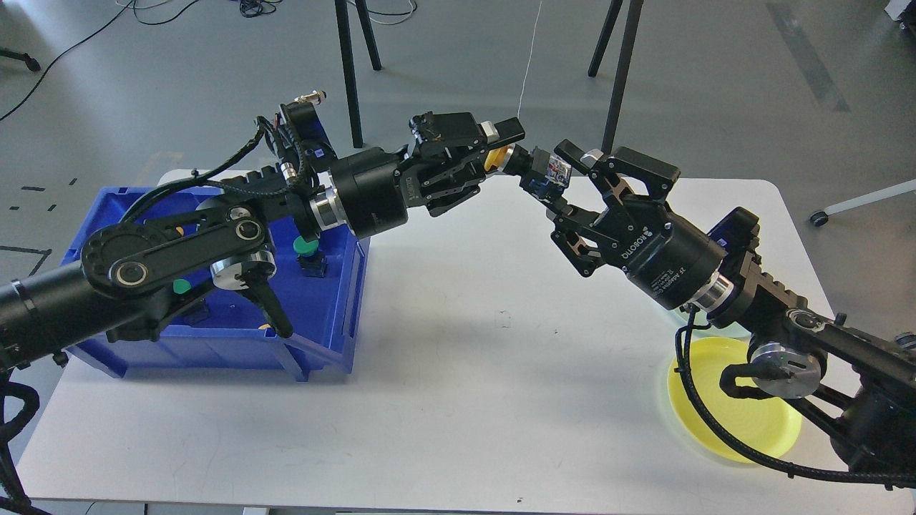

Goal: Pass button and place on color plate
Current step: 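Reach the right gripper to the held button and grasp it, then carry the button with the right gripper and place it on the yellow plate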

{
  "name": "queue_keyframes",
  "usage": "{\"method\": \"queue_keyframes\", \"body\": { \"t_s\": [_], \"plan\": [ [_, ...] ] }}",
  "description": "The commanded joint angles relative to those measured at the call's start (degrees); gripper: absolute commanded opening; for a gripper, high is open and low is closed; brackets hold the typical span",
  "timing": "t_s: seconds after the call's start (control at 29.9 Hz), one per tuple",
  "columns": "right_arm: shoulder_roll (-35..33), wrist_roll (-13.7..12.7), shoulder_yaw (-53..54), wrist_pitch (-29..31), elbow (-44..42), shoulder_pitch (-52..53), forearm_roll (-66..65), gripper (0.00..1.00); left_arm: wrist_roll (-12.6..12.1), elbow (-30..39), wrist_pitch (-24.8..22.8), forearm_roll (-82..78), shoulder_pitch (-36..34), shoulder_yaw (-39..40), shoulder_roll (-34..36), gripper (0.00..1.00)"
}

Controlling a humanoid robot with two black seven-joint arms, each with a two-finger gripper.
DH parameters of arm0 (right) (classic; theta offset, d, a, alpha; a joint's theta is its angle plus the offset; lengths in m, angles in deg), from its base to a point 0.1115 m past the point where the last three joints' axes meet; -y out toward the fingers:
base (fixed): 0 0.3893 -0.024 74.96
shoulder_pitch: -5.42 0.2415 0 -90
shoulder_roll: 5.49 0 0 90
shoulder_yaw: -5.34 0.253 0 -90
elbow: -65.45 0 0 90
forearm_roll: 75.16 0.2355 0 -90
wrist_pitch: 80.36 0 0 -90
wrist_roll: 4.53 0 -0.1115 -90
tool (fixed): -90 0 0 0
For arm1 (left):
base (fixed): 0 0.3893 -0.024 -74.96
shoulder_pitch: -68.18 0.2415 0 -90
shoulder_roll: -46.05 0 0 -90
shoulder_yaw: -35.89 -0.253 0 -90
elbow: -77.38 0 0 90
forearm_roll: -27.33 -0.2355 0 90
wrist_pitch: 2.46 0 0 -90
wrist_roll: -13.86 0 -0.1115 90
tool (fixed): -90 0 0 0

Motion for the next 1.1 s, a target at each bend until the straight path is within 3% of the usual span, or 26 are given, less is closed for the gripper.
{"method": "queue_keyframes", "body": {
  "t_s": [0.0, 0.17, 0.23, 0.33, 0.5, 0.8, 1.07],
  "plan": [
    [0.4, 0.0, 0.0, -1.1, -0.1, 0.1, -0.2, 0.23, 0.0, 0.0, 0.1, 0.0, 0.0, 0.0, 0.0, 0.1],
    [0.4, 0.0, -0.1, -2.3, 0.1, 0.1, -0.1, 0.14, 0.0, 0.0, 0.1, 0.0, 0.0, 0.0, 0.0, 0.12],
    [0.4, 0.0, -0.1, -2.5, 0.1, 0.1, -0.1, 0.1, 0.0, 0.0, 0.1, -0.1, 0.0, 0.0, -0.1, 0.18],
    [0.1, 0.0, -0.1, -2.5, 0.2, 0.1, -0.1, 0.06, 0.0, 0.0, 0.2, 0.1, 0.1, 0.0, -0.2, 0.53],
    [-0.6, 0.0, -0.2, -2.5, 0.7, -0.1, -0.2, 0.04, 0.0, 0.0, 0.8, 0.3, 0.1, 0.1, -0.4, 0.74],
    [-10.0, 0.0, 3.2, -3.6, 5.4, -9.0, 0.0, 0.04, 0.0, -0.3, 0.8, 0.3, 0.4, 1.0, -1.1, 0.8],
    [-20.8, 0.0, 7.9, -17.1, 4.7, -27.3, -0.2, 0.04, 0.0, -0.3, 0.9, 0.3, 1.3, 2.1, -1.2, 0.8]
  ]
}}
